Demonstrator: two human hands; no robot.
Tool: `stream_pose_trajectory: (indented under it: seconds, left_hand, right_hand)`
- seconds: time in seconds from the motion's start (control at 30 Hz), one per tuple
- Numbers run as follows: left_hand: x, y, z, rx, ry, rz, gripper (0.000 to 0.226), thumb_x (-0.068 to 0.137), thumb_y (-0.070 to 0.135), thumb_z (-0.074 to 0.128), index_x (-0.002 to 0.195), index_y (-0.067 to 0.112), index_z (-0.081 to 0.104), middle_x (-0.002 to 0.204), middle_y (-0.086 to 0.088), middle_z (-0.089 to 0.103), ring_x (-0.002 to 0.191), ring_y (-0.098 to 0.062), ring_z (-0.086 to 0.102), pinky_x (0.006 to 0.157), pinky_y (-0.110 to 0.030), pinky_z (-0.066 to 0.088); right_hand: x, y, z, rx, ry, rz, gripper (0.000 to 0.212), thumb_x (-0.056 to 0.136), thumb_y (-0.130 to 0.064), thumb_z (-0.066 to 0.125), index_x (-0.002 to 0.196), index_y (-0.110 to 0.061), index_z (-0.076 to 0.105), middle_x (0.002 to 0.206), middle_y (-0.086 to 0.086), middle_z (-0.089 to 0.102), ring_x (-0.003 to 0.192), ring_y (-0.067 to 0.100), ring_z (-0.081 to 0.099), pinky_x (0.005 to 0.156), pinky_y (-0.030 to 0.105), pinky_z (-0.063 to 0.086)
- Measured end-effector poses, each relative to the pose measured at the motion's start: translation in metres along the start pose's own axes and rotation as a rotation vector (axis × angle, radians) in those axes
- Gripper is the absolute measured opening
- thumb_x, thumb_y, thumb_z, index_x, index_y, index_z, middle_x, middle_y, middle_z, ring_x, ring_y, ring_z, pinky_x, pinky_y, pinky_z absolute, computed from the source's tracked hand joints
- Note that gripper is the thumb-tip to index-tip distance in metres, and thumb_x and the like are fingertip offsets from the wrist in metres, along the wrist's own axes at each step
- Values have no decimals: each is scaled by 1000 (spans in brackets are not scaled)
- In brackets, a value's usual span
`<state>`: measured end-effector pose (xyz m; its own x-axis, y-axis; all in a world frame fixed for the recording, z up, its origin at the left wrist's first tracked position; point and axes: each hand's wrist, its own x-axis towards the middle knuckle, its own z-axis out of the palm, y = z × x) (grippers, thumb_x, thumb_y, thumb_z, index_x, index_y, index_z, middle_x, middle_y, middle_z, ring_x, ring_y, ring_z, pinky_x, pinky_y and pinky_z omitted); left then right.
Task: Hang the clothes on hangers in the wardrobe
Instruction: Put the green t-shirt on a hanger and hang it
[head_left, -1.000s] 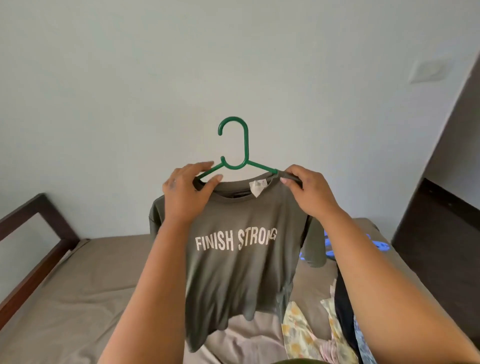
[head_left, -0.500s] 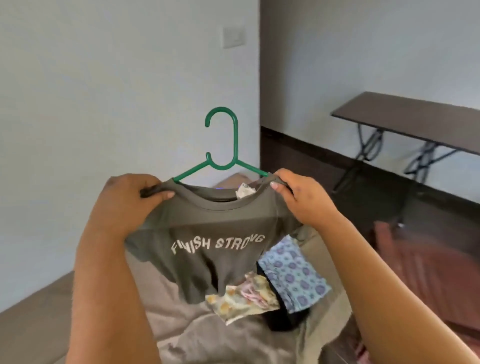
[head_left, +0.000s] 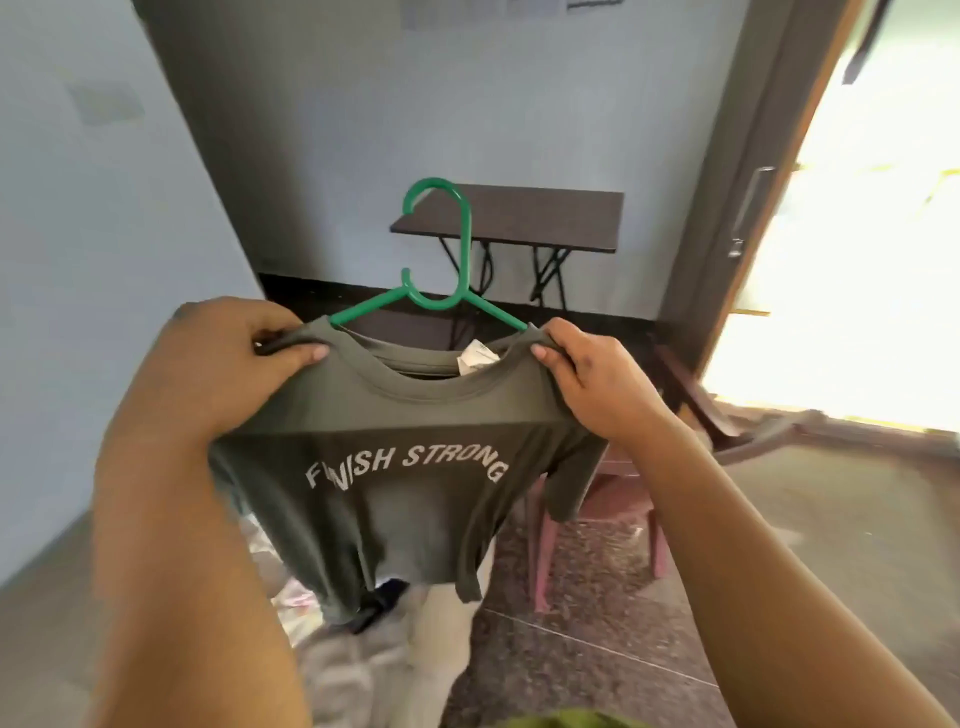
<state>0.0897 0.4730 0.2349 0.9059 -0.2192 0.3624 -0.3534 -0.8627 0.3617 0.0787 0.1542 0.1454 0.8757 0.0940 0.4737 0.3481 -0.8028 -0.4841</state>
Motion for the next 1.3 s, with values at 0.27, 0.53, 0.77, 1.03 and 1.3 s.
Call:
stream_pose_trajectory:
  seconds: [0.27, 0.53, 0.77, 1.03, 1.3]
  left_hand:
    - [0, 190, 102, -10, -181, 280, 18, 94, 32, 56, 80, 23, 61, 68, 3, 59, 68, -19, 55, 62, -36, 41]
    - [30, 356, 195, -144, -335, 500, 23, 97, 37, 49, 80, 23, 53, 73, 3, 58, 73, -19, 56, 66, -38, 44]
    - [119, 498, 264, -246, -293, 521, 21, 100, 40, 42, 90, 24, 50, 83, 5, 51, 84, -17, 49, 70, -31, 38]
    - [298, 636, 307, -490, -189, 503, 36, 99, 35, 48, 66, 21, 41, 60, 6, 44, 59, -11, 44, 56, -31, 36]
    - [467, 793, 351, -559, -85, 546, 40, 97, 40, 51, 66, 18, 39, 61, 5, 43, 58, -13, 40, 54, -28, 29]
  right_hand:
    - [-129, 120, -138, -160, 123, 231, 16, 101, -31, 43, 99, -16, 49, 86, 4, 63, 74, 21, 53, 66, 33, 40]
    - [-137, 272, -255, -346, 254, 313, 30, 100, -27, 39, 93, -4, 56, 88, 16, 54, 84, 33, 51, 71, 31, 29]
    - [-48, 404, -348, -505, 371, 546, 27, 101, -29, 40, 111, -10, 57, 105, 14, 42, 99, 34, 45, 79, 38, 41]
    - [105, 529, -469, -197, 588, 486, 15, 95, -18, 48, 106, -16, 38, 74, -3, 59, 70, 21, 58, 58, 30, 41]
    - [217, 662, -578, 145, 732, 479, 11, 94, -24, 52, 95, -14, 46, 80, 0, 56, 74, 20, 52, 62, 31, 39]
